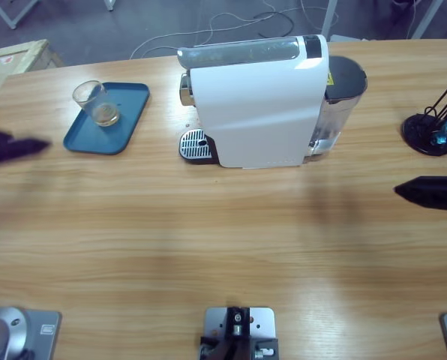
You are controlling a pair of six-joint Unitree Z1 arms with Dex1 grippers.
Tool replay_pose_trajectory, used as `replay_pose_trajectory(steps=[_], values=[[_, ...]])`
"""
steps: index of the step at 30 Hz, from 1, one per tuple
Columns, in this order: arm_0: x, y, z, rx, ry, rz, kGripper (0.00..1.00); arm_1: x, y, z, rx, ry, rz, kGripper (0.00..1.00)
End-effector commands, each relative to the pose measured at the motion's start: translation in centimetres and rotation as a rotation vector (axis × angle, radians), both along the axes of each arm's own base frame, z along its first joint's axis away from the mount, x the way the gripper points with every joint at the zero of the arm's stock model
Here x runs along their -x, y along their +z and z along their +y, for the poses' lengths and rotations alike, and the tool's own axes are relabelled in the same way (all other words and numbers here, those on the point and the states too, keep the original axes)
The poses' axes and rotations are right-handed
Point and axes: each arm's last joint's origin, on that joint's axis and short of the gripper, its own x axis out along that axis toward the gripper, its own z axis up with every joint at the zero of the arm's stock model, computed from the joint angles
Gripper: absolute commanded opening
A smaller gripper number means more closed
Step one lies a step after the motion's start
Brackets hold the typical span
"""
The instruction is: Pour coffee
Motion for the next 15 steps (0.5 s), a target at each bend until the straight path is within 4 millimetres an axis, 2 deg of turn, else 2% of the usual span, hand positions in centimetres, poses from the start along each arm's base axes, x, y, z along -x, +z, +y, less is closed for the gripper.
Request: replay_pose_trajectory(steps=[1,4,7,11,15], values=[[7.6,1.3,1.4,0.156,-0.239,-0.011,0.982,0.8,-1.2,-1.8,0.122,-0.046,-0.039,1.000],[7.5,1.3,1.3,0.157,-0.250,0.000,0.982,1.0,-1.6,-2.4,0.142,-0.069,-0.060,1.000],[7.6,2.2,1.2,0.152,-0.260,0.018,0.982,0.8,-1.6,-2.4,0.166,-0.083,-0.082,1.000],[7.8,1.1,1.4,0.109,-0.250,0.088,0.987,0.8,-1.8,-2.1,0.145,-0.076,-0.052,1.000],[8.3,1.2,1.5,0.108,-0.310,0.051,0.987,1.2,-2.1,-2.7,0.124,-0.118,-0.042,1.000]])
